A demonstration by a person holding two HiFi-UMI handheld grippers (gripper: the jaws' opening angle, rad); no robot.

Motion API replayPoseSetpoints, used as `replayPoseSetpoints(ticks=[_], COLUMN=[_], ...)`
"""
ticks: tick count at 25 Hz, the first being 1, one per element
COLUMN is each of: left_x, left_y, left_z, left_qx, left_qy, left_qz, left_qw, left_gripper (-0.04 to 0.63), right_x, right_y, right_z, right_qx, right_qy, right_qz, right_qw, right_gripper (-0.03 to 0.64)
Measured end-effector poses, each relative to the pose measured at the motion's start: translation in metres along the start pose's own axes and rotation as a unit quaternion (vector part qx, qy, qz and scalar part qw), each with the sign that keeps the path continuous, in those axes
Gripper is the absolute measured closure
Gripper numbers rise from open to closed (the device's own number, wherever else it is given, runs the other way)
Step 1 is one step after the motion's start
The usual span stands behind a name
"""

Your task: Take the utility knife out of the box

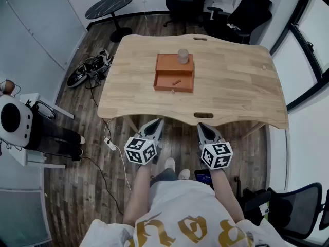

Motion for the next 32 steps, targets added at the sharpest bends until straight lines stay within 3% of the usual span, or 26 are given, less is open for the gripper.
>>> replayPoseSetpoints(ticks=[10, 18, 24, 32], left_x=[-0.005, 0.001, 0.014, 0.058], left_y=[0.01, -0.001, -0.033, -0.106], left_z=[0.001, 0.004, 0.009, 0.053], left_qx=[-0.004, -0.007, 0.002, 0.005], left_qy=[-0.008, -0.006, -0.01, -0.016], left_qz=[0.017, 0.016, 0.014, 0.021], left_qw=[0.9998, 0.9998, 0.9998, 0.9996], left_gripper=[0.586, 0.586, 0.585, 0.584], right_x=[0.013, -0.006, -0.03, -0.072], right_y=[0.007, 0.003, -0.023, -0.095], right_z=[0.002, 0.002, -0.002, 0.015], right_qx=[0.008, 0.01, 0.026, 0.038], right_qy=[0.046, 0.053, 0.04, 0.033], right_qz=[0.006, -0.03, -0.033, -0.034], right_qw=[0.999, 0.998, 0.998, 0.998], right_gripper=[0.606, 0.606, 0.604, 0.604])
Point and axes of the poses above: the fingertips, and each gripper's own axes: y backward along the fingers, x to its left, z out of its top, the point moved 4 cm from there along y, backward along the fingers, and after that the axes turned 12 degrees about y, right-handed, at the moved point
